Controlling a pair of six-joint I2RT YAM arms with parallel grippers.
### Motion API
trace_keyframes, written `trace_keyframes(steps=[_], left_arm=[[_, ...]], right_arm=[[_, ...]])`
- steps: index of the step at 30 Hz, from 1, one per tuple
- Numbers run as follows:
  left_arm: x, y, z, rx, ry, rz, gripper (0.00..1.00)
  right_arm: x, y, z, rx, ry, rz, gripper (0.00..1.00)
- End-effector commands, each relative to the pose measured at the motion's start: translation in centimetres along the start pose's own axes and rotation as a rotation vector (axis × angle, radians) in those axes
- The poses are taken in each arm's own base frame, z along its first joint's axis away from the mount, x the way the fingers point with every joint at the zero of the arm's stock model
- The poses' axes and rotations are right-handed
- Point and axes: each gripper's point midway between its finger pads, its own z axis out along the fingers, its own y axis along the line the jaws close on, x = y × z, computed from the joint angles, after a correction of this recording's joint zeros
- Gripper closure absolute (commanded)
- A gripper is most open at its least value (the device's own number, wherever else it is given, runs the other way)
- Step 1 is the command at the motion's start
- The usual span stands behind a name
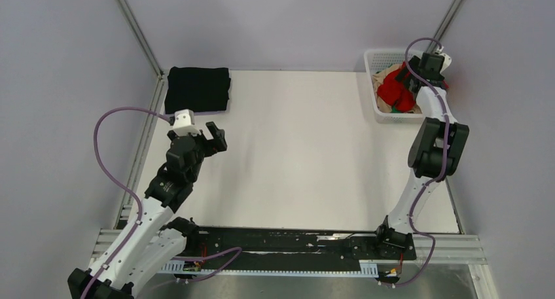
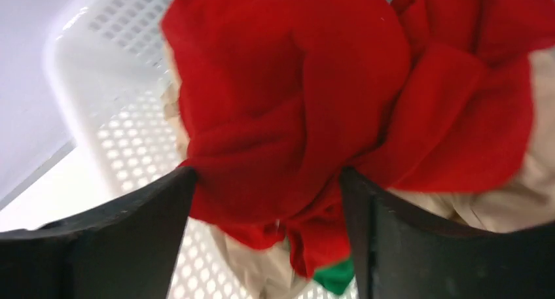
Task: Fold and stack the t-shirts
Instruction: Grab crumpled tshirt from bin with the right arm
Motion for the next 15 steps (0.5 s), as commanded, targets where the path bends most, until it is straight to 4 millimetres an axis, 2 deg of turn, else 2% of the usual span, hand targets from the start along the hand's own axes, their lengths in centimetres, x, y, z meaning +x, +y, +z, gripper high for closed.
trace_keyframes(steps=[1, 2, 4, 7, 9, 10, 12, 15], left_arm=[[-2.6, -0.5, 0.0, -0.007, -0.061, -0.024, 0.0], [-2.7, -0.5, 0.0, -0.007, -0.06, -0.023, 0.0], [-2.7, -0.6, 0.0, -0.003, -0.059, -0.022, 0.0], [-3.0, -0.9, -0.1, 0.009, -0.067, -0.032, 0.0], [-3.6, -1.6, -0.2, 0.045, -0.088, -0.047, 0.0], [-3.6, -1.7, -0.2, 0.054, -0.093, -0.049, 0.0], [-4.1, -2.2, -0.3, 0.079, -0.108, -0.061, 0.0], [-4.3, -2.5, -0.4, 0.092, -0.111, -0.069, 0.0]], right_arm=[[-2.6, 1.5, 3.1, -0.023, -0.045, -0.008, 0.39], [-2.7, 1.9, 3.4, -0.036, -0.044, -0.006, 0.55], [-3.6, 2.6, 2.9, -0.059, -0.057, 0.007, 0.8], [-6.3, 3.8, 0.0, -0.103, -0.115, 0.004, 0.98], [-8.9, 4.8, -3.2, -0.144, -0.172, -0.004, 1.0], [-9.5, 5.3, -4.3, -0.171, -0.184, -0.016, 1.0], [-11.5, 7.3, -8.7, -0.281, -0.231, -0.041, 1.0], [-12.7, 10.6, -15.5, -0.485, -0.275, -0.078, 1.0]])
